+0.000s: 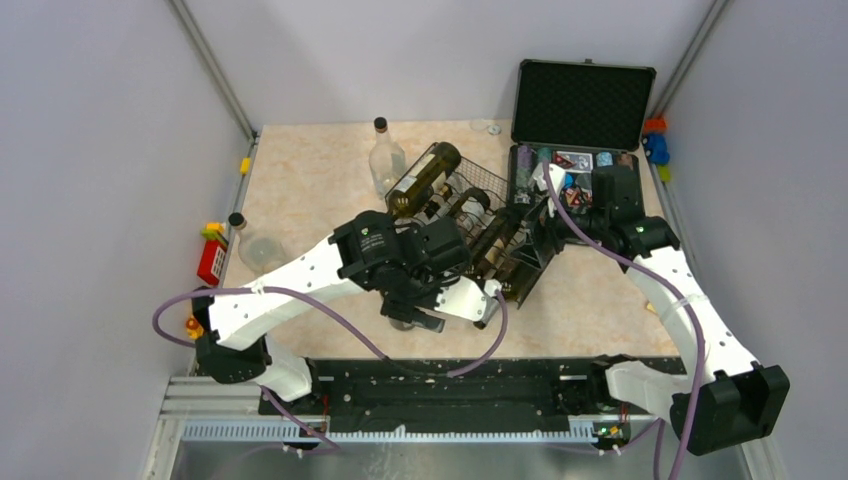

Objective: Put the wine bottle on the wine rack
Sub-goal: Pick up the wine bottle from the center of the board.

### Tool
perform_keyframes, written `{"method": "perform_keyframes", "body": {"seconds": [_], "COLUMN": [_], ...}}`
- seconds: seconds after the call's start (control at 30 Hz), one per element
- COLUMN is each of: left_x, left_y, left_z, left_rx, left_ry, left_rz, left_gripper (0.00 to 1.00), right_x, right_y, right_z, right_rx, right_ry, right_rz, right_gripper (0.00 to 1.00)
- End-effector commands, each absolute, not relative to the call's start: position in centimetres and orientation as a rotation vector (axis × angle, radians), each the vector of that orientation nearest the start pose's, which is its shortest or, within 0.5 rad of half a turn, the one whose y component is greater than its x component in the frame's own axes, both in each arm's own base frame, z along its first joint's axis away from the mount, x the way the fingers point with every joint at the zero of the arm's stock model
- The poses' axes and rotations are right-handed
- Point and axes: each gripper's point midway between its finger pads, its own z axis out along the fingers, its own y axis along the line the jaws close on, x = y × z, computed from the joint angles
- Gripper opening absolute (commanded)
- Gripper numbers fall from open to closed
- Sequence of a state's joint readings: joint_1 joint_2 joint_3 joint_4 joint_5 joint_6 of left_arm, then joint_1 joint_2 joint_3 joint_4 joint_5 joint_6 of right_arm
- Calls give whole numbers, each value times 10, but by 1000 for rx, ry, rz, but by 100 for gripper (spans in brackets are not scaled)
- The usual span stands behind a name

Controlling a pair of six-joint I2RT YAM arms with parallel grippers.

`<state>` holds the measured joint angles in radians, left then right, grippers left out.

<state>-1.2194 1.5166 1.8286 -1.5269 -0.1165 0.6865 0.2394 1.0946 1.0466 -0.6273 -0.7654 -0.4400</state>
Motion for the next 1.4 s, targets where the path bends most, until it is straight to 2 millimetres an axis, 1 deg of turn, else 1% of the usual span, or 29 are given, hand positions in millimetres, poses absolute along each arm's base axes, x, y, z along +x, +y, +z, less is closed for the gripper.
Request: {"method": "perform_keyframes", "body": {"seconds": [0.0, 0.1, 0.17, 0.27, 0.4, 0.47, 0.57, 0.67, 0.73, 0.83, 0.9, 1.03, 1.13, 1.2, 1.3, 1.37], "left_x": [151, 159, 162, 164, 166, 165, 170, 173, 172, 168, 165, 160, 155, 153, 159, 166], "left_y": [-219, -212, -208, -206, -205, -204, -202, -202, -203, -209, -215, -228, -232, -229, -221, -213], "left_z": [259, 250, 245, 242, 241, 242, 245, 249, 252, 260, 266, 283, 296, 306, 325, 341], "left_rx": [-2821, -2805, -2793, -2788, -2779, -2775, -2770, -2773, -2781, -2818, -2861, -2953, -3003, -2982, -2955, -2939], "left_ry": [-1927, -1841, -1799, -1762, -1758, -1769, -1769, -1775, -1790, -1826, -1860, -1978, -2087, -2191, -2375, -2496], "left_rz": [-297, -430, -484, -532, -566, -569, -651, -680, -679, -635, -582, -444, -328, -262, -167, -135], "left_gripper": [85, 85, 84, 83, 82, 82, 82, 82, 82, 83, 84, 86, 88, 89, 89, 90], "right_x": [254, 254, 253, 252, 248, 242, 237, 232, 224, 221, 221, 223, 223, 223, 221, 218], "right_y": [179, 180, 180, 181, 184, 190, 201, 215, 229, 244, 252, 271, 286, 295, 311, 323], "right_z": [245, 245, 244, 243, 244, 248, 251, 245, 239, 233, 233, 239, 250, 258, 268, 272], "right_rx": [-1080, -1082, -1083, -1085, -1109, -1138, -1182, -1259, -1329, -1376, -1383, -1392, -1403, -1399, -1406, -1422], "right_ry": [1761, 1756, 1757, 1758, 1745, 1717, 1686, 1679, 1664, 1644, 1614, 1553, 1499, 1462, 1412, 1391], "right_rz": [770, 777, 781, 786, 825, 874, 915, 915, 930, 981, 1032, 1096, 1118, 1130, 1144, 1163], "right_gripper": [96, 96, 96, 96, 96, 96, 96, 96, 96, 96, 95, 95, 95, 95, 95, 95]}}
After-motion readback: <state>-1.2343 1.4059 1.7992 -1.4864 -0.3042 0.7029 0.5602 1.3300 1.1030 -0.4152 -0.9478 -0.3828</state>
